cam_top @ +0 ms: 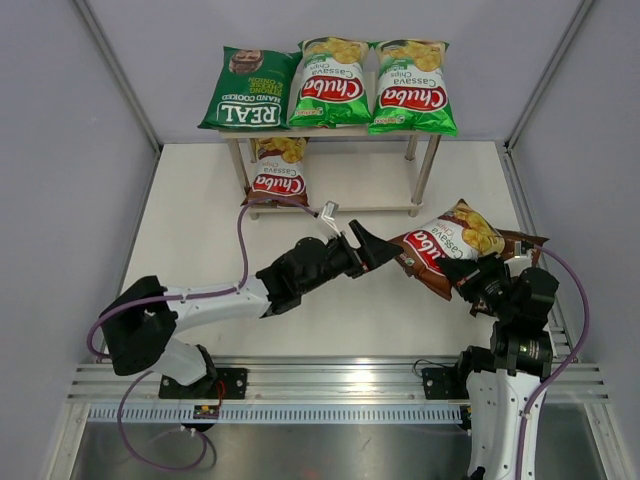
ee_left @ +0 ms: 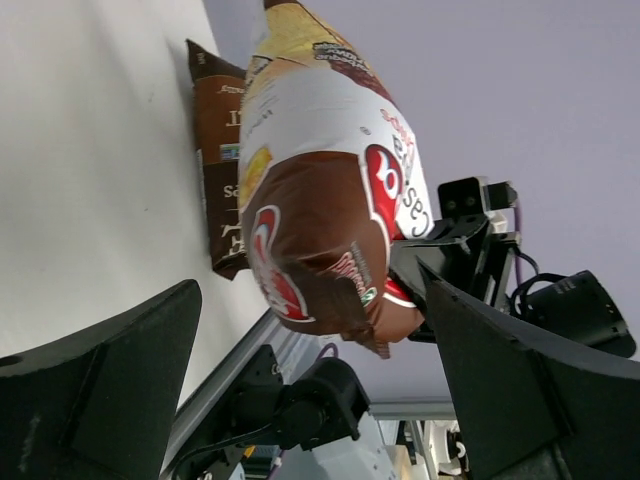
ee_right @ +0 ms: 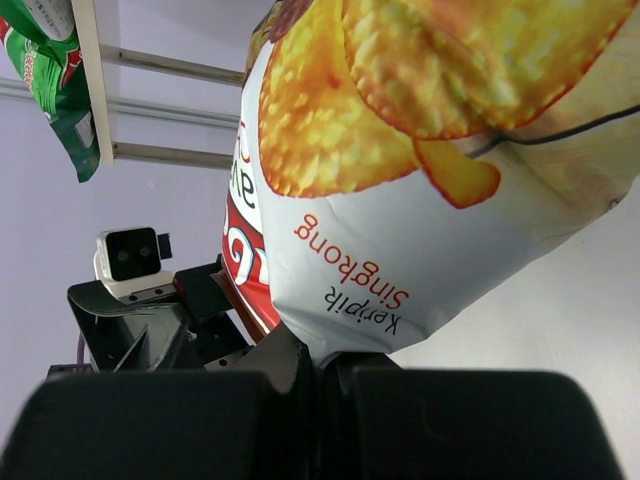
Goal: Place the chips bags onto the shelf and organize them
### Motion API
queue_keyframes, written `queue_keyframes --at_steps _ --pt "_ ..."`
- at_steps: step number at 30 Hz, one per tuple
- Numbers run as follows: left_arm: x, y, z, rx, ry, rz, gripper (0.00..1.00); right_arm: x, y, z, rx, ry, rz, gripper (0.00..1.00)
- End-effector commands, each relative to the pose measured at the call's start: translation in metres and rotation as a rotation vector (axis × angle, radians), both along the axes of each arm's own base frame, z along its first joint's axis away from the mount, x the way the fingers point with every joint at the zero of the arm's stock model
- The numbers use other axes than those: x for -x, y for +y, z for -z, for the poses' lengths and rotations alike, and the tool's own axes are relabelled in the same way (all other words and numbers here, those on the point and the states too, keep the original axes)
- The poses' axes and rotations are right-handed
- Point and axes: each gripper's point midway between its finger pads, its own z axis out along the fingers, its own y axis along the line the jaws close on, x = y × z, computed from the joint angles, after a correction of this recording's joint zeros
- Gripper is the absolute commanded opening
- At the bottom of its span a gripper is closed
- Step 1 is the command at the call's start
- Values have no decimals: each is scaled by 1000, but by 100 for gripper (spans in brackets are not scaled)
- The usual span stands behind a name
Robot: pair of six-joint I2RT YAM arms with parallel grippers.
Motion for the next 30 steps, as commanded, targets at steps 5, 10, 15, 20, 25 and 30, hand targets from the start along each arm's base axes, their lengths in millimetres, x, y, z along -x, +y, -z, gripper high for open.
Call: queue_keyframes --at_steps 5,10,15,20,25,30 --pt "-5 -26 -45 91 -63 30 99 0 15 -41 -7 -211 -115 0" --pt "-10 -43 -38 42 -33 44 99 1 17 -52 45 -270 -138 0" --pt "-10 -57 -45 7 -98 95 90 7 30 -52 38 -276 -251 0" --pt "-7 -49 -46 20 -150 92 43 20 36 -47 65 -280 -285 0" --pt "2 -33 -51 85 -200 92 16 25 38 -44 82 -286 -302 18" --pt "14 -16 -51 141 -282 89 0 28 37 -42 96 -283 -294 43"
